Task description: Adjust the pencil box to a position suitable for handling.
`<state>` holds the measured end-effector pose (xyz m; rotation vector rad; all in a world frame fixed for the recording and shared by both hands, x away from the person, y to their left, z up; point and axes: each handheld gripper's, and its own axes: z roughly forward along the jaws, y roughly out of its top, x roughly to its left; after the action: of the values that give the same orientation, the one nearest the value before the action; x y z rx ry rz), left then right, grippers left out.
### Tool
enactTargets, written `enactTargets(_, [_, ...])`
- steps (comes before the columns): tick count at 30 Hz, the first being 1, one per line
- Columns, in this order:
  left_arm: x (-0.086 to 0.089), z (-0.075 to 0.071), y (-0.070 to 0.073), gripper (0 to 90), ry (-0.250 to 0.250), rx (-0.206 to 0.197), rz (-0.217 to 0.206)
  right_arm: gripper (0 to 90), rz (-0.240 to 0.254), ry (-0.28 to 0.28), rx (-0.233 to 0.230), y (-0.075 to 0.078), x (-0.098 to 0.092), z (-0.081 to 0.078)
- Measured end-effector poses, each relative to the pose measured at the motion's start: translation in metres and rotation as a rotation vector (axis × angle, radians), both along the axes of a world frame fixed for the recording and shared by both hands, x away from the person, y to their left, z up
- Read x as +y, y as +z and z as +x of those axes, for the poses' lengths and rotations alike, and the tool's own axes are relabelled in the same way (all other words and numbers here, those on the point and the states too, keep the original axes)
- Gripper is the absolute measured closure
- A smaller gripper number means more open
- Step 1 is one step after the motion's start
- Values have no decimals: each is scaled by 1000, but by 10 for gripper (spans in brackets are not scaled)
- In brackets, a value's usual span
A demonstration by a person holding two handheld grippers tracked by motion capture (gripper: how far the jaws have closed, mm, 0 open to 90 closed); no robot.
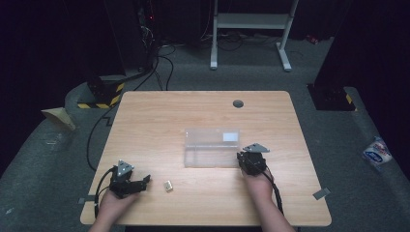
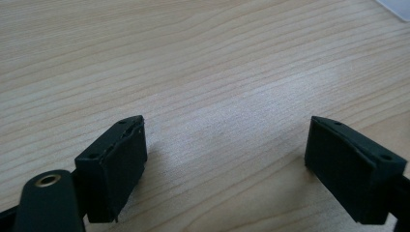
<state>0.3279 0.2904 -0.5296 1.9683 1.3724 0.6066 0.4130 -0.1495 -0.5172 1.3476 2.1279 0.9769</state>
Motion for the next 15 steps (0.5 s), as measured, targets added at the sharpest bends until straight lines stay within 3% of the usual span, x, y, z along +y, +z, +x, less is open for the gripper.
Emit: enactTargets(15, [0,0,0,153,0,0,0,753,7,-1,-1,0,0,0])
